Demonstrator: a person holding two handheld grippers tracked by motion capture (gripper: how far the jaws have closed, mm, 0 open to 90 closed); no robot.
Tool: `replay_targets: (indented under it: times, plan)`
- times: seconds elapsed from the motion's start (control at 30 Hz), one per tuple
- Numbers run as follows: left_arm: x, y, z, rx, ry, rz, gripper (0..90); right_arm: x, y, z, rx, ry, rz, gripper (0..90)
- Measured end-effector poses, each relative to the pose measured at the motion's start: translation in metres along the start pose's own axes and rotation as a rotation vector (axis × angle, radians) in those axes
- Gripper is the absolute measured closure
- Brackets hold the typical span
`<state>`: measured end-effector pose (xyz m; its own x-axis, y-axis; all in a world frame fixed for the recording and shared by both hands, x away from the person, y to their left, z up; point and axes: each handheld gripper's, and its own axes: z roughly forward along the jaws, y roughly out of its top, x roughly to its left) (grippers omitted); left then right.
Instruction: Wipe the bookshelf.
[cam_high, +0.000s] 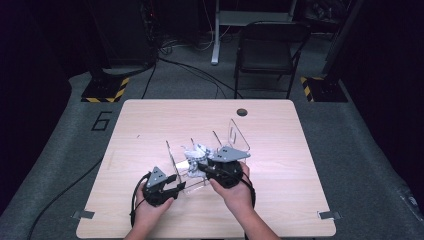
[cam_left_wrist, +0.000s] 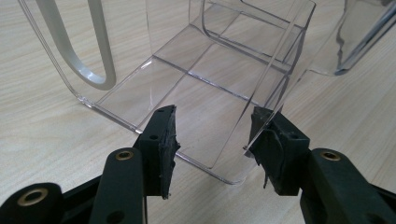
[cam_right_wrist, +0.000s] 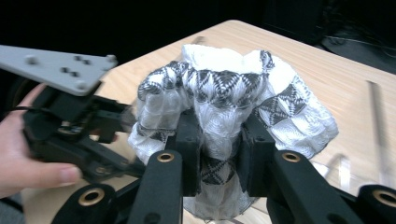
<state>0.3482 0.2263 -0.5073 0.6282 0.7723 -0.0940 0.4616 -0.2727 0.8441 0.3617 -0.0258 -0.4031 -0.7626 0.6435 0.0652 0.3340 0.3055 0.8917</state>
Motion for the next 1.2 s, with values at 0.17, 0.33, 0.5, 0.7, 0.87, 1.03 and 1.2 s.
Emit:
replay_targets:
  times: [0.17, 0.33, 0.5, 0.7, 0.87, 1.03, 1.2]
  plan:
    - [0.0, 0.0, 0.0, -0.001, 0.002, -0.008, 50.6, 0.006, -0.001, 0.005, -0.011, 0.027, 0.006, 72.9]
    - [0.001, 0.0, 0.0, -0.001, -0.006, -0.009, 50.6, 0.026, 0.003, 0.016, -0.005, 0.078, -0.038, 72.7]
    - [0.0, 0.0, 0.0, -0.002, 0.0, -0.008, 50.8, 0.018, 0.002, 0.008, 0.013, 0.037, -0.063, 72.9]
    - [-0.001, 0.0, 0.001, -0.006, 0.003, -0.018, 50.9, -0.021, -0.006, -0.015, 0.016, -0.072, 0.024, 73.1]
    - [0.0, 0.0, 0.0, -0.001, -0.005, -0.017, 51.0, -0.006, -0.003, -0.005, 0.008, -0.013, 0.012, 73.0]
    - [0.0, 0.0, -0.001, -0.001, -0.009, -0.019, 51.1, 0.03, 0.006, 0.02, 0.016, 0.111, -0.012, 72.9]
    - [0.0, -0.001, 0.0, -0.013, -0.002, -0.03, 52.8, 0.036, 0.007, 0.026, 0.02, 0.133, -0.01, 73.1]
